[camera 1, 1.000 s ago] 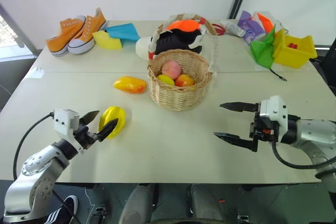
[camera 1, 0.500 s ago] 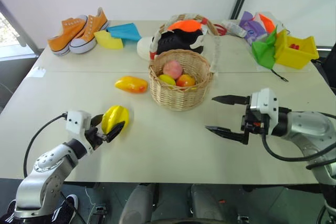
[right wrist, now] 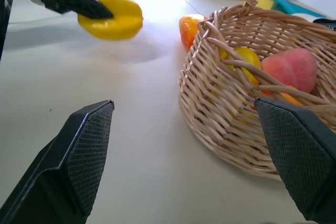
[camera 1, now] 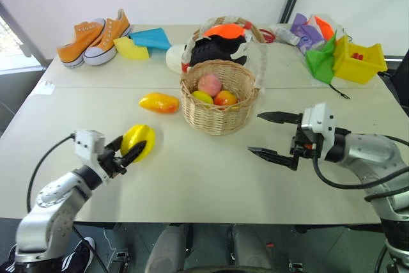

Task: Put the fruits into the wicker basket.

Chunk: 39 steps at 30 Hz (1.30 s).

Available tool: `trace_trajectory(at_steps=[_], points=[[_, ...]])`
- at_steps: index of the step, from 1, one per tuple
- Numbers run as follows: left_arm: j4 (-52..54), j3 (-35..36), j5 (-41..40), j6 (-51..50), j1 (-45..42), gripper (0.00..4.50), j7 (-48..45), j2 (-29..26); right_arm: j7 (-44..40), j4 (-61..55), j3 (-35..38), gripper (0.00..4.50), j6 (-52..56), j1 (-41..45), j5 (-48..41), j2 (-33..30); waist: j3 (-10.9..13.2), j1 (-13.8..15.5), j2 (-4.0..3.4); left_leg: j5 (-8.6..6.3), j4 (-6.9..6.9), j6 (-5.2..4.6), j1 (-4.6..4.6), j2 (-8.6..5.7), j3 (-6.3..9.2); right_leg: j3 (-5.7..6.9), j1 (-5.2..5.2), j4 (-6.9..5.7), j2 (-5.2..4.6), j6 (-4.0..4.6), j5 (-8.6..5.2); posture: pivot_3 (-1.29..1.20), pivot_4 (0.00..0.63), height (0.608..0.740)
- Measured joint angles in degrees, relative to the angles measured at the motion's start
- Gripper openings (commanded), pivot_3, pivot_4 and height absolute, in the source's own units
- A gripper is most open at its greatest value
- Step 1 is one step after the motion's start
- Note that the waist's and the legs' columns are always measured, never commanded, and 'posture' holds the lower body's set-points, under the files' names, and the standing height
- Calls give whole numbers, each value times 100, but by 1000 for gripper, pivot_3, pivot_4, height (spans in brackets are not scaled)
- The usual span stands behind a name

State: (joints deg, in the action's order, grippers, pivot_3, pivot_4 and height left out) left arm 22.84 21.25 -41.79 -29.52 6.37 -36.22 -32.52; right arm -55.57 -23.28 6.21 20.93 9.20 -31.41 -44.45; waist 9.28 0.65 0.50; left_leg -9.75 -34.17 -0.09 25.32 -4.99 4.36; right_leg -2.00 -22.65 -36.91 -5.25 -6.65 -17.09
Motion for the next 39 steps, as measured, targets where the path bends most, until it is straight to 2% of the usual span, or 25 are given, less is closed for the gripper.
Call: trace_trajectory(at_steps=[3,7,10,15,20,22,25,27,35,39], points=[[137,219,-510,-272,-610,2827,38,-172,71,7,-20,4500,-12,-3,42,96,0,31,0,0,-6,0,-1,-5,4,7,2,2,-2,0,0,0,150,740],[121,-221,-616,-526,-1908,2827,357,-84,351,86,-10,4500,-98,109,84,464,-1,14,8,1,-14,-2,-1,-15,9,15,16,-1,-7,-18,10,0,150,740],[-212,-978,-398,-549,-2852,2827,568,475,751,329,84,4500,-235,270,187,804,0,15,9,8,-17,-11,-3,-18,9,24,14,-17,-5,-32,18,0,150,740],[-951,-1880,324,-308,-3569,2827,710,1167,949,354,112,4500,-344,247,286,935,0,-1,9,12,-10,-11,-2,-12,12,25,4,-27,6,-41,22,0,150,740],[-1908,-2219,1056,275,-4172,2827,812,1676,1020,353,108,4500,-413,175,339,969,1,-3,10,13,-15,-11,-2,-13,12,25,7,-26,8,-41,22,0,150,740],[-2204,-2219,1235,485,-4292,2827,809,1812,1042,353,108,4500,-440,168,369,969,1,-2,10,13,-15,-11,-2,-14,12,25,8,-25,8,-41,22,0,150,740],[-2355,-2220,1291,637,-4319,3677,764,2040,1055,353,108,4500,-505,136,415,969,2,7,12,13,-15,-11,-1,-14,15,27,8,-25,7,-41,22,0,150,740],[-2391,-2220,1305,639,-4351,4426,721,2071,1068,353,108,4500,-507,101,422,970,2,1,12,13,-15,-11,-1,-14,15,28,8,-25,8,-42,23,0,150,740],[-2134,-2106,1435,755,-4231,4426,744,2112,1059,362,94,4500,-508,96,424,985,2,-14,12,13,-15,-11,-2,-13,15,27,7,-27,9,-43,23,0,150,740],[-979,-1955,980,493,-3350,4426,259,1498,993,439,78,4500,-513,139,424,983,1,-64,9,15,-10,-9,-5,-9,17,26,6,-31,10,-43,23,0,150,740]])
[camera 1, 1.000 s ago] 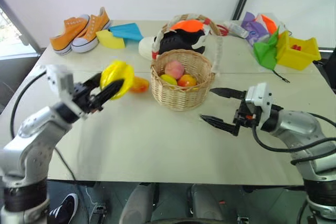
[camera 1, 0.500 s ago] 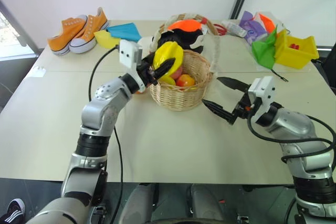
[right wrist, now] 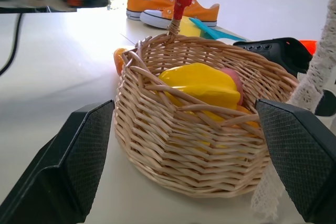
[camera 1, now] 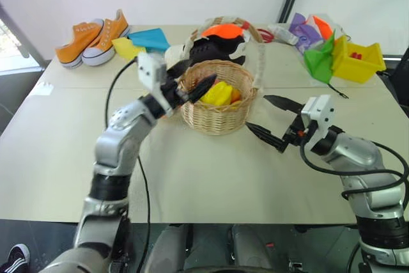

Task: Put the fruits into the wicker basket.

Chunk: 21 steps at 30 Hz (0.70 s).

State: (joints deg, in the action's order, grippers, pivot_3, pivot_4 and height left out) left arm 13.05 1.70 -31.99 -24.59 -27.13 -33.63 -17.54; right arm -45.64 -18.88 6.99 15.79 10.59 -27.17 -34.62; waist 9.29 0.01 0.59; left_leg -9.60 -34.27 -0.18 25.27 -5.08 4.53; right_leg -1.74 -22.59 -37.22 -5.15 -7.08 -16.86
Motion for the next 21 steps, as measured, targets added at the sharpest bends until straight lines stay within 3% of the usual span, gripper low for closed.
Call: trace_trajectory(at_steps=[5,8,11,15,21], points=[[794,819,-423,-312,1071,4426,-45,-759,-137,20,14,4500,-1,-34,-10,-20,0,-12,0,1,-1,3,-1,1,3,0,1,-1,-2,5,-2,0,150,740],[837,1478,-506,-396,1547,4426,111,-1073,-269,18,16,4500,13,-104,-22,-33,0,16,0,0,-1,3,-1,0,6,1,4,2,-5,10,-5,0,150,740],[554,1706,-230,-307,1823,4426,281,-1223,-394,-74,-27,4500,75,-176,-85,-33,0,63,-1,0,-1,4,-1,-2,6,0,5,7,-8,11,-5,0,150,740],[-253,1725,343,67,1744,4426,661,-1141,-555,-312,-306,4500,231,-309,-127,-35,0,87,0,-6,-2,12,2,-8,10,7,3,14,-16,9,-4,0,150,740],[-1263,1313,932,849,861,4426,658,-963,-545,-350,-475,4500,251,-235,-105,-24,0,79,1,-8,-2,15,2,-10,10,19,6,11,-17,4,-1,0,150,740]])
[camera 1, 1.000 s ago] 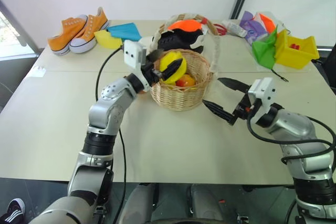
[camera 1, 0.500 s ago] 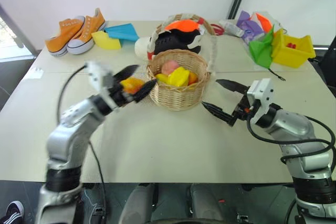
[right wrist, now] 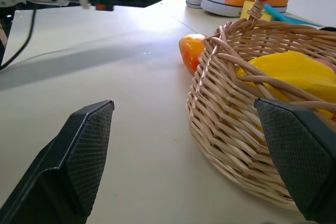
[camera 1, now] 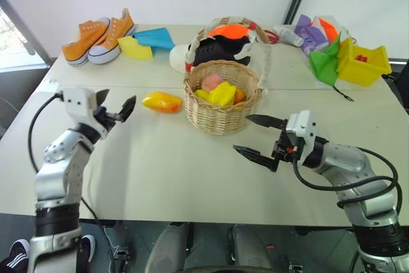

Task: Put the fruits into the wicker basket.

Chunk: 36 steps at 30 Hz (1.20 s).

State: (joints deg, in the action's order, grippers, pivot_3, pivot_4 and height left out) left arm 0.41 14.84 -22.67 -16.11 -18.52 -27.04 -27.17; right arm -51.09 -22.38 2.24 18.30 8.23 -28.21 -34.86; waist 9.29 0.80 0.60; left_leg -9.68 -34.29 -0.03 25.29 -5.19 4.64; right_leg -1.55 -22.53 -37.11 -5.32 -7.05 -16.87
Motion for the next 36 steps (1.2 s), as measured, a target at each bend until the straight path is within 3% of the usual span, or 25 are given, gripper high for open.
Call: trace_trajectory(at_steps=[9,22,29,36], points=[[-1083,-403,276,571,-648,4426,-391,155,162,-22,-3,4500,-3,-6,46,2,0,-23,0,6,3,-9,0,3,1,0,-4,-6,5,-2,1,0,150,740],[-1416,-483,387,859,-817,4426,-614,270,304,-104,-6,4500,-2,-65,49,5,0,-16,0,7,2,-11,0,2,1,0,-3,-9,5,-3,1,0,150,740],[-2497,-779,76,1158,-1493,4426,-2746,11,294,-96,-150,4500,4,227,52,18,0,-31,0,9,0,-10,0,4,2,3,-5,-10,9,-2,1,0,150,740],[-5130,-881,612,1994,-3006,4426,-3807,-662,380,-92,-165,4500,1,167,105,36,0,-42,1,10,0,-12,0,0,2,6,-4,-10,10,-4,1,0,150,740]])
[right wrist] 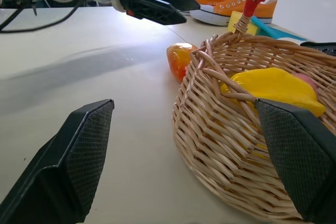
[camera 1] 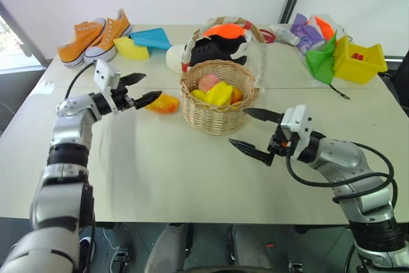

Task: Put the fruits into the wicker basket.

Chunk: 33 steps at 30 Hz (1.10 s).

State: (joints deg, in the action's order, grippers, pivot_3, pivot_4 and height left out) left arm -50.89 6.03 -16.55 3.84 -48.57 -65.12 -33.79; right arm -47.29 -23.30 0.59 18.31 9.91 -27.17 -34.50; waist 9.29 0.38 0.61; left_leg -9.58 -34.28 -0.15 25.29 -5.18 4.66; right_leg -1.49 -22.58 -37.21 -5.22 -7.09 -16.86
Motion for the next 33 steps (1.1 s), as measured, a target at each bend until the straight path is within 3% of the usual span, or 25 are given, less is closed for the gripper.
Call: trace_trajectory(at_steps=[5,13,25,28,31,33], points=[[-1283,-80,425,595,-607,4426,-290,-47,130,-33,-3,4500,2,-99,1,27,3,14,5,0,-2,0,3,0,0,1,-2,-3,11,-1,1,0,150,740],[-2116,-320,1086,1210,-810,4426,-375,79,254,-150,-4,4500,23,-101,-3,38,3,-19,6,1,-4,-2,4,2,0,1,-7,-14,15,-3,1,0,150,740],[-2166,-283,1346,1135,-760,4426,-341,204,291,-219,-1,4500,136,25,-14,32,1,-13,4,1,-18,-3,1,1,0,2,1,-23,16,-7,1,0,150,740],[-1987,-239,1328,1018,-678,3619,-580,119,289,-219,-1,4500,135,48,-12,33,-1,-12,2,0,-20,-4,1,1,0,3,3,-23,15,-7,1,0,150,740],[-1725,-190,1253,1034,-462,2266,-706,0,276,-217,-2,4500,135,100,-11,35,-8,-10,-8,-1,-22,-4,-1,1,0,2,5,-23,13,-7,1,0,150,740],[-1575,-107,1185,1005,-304,2266,-756,-29,272,-216,-3,4500,134,148,-11,37,-11,13,-11,-1,-24,-4,-5,1,2,3,12,-23,12,-7,1,0,150,740]])
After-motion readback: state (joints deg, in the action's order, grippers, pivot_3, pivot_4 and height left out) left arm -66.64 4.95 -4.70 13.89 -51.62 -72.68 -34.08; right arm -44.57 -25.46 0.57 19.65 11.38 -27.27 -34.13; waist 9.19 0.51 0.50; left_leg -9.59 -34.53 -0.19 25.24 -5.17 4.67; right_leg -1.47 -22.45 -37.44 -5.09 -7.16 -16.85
